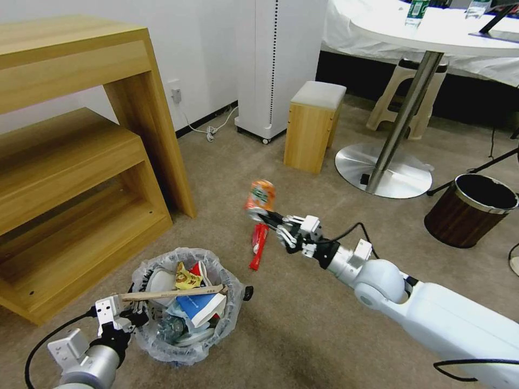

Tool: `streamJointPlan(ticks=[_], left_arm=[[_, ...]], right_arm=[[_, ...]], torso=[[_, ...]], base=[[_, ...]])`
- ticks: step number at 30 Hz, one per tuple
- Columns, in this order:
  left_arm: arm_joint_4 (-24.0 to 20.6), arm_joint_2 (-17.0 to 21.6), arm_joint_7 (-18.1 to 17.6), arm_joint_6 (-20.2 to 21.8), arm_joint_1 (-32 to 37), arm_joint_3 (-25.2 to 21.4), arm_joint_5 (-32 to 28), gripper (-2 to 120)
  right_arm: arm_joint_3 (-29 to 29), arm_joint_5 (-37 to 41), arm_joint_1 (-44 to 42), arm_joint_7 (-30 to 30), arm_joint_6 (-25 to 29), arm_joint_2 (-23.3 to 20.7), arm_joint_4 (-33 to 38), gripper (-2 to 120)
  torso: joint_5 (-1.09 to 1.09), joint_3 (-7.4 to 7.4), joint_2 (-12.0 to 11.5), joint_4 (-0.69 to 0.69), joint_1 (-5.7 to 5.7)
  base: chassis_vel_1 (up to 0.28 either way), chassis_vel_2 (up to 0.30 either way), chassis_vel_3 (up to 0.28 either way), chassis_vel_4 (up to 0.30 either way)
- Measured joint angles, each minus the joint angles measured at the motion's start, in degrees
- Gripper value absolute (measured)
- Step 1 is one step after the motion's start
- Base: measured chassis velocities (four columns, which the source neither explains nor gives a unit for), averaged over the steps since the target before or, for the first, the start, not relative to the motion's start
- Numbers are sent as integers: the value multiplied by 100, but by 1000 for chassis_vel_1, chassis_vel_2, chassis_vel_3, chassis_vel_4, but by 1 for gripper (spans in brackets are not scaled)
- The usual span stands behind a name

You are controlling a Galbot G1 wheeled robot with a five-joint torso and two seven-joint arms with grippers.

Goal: Pick up the trash bin and place the garbage on the floor into it.

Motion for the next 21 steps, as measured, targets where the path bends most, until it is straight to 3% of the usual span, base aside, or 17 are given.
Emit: streamJointPlan(ticks=[10,21], left_arm=[[-139,-66,-14,40,48,-34,5,1],[-251,-138,-25,64,69,-72,-11,1]], right_arm=[[-1163,662,527,-406,102,448,214,7],[-1698,595,503,-558,123,460,30,7]], torso=[[-2,0,0,0,0],[0,0,0,-1,0]], base=[[0,0,0,0],[0,0,0,0]])
